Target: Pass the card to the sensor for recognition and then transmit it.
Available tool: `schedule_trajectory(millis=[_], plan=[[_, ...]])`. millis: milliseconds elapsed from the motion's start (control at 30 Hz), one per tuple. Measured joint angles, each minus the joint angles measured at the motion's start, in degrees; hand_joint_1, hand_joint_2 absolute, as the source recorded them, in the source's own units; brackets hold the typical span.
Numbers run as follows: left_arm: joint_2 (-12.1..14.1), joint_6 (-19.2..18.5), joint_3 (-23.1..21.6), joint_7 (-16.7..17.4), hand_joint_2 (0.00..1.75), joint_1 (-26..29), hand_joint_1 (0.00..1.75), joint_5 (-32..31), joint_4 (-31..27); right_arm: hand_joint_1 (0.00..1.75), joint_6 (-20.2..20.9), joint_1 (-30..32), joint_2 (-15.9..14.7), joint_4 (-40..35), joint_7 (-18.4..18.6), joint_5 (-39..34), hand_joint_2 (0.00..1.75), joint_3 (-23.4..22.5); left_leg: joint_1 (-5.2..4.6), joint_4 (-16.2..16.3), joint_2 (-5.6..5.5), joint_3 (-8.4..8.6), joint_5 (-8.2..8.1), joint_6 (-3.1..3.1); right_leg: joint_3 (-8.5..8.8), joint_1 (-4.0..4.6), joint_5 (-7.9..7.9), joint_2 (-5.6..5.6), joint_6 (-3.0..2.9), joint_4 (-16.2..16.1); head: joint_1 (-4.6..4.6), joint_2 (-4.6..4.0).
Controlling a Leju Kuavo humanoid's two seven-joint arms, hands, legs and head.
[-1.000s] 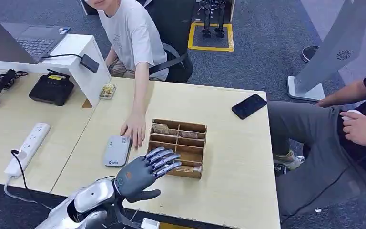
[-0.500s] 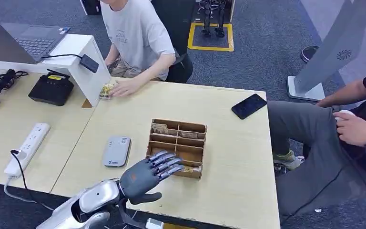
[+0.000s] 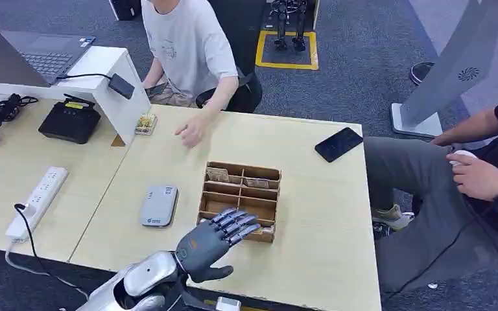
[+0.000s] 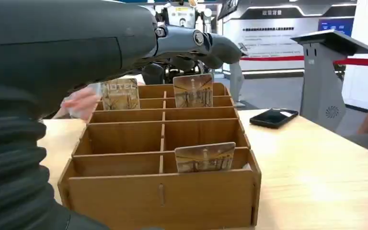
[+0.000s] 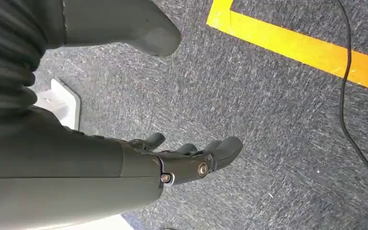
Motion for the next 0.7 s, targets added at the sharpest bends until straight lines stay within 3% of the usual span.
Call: schedule_trajectory(millis=[367, 700], plan=[[-0.7, 0.1, 0.0, 0.0, 1.75, 0.2, 0.0, 0.0, 0.9, 0.0, 0.0, 0.0, 0.1, 0.0, 0.0, 0.0, 1.75, 0.0, 0.0, 0.0, 0.0, 0.0, 0.01, 0.0, 0.01, 0.0, 0.0, 0.0, 0.0, 0.0, 0.0, 0.0], [-1.3, 1.4, 0.0, 2.2, 1.75, 0.2, 0.0, -0.4, 1.7, 0.0, -0.2, 0.0, 0.5, 0.0, 0.0, 0.4, 1.75, 0.0, 0.0, 0.0, 0.0, 0.0, 0.0, 0.0, 0.01, 0.0, 0.0, -0.01, 0.0, 0.0, 0.0, 0.0]])
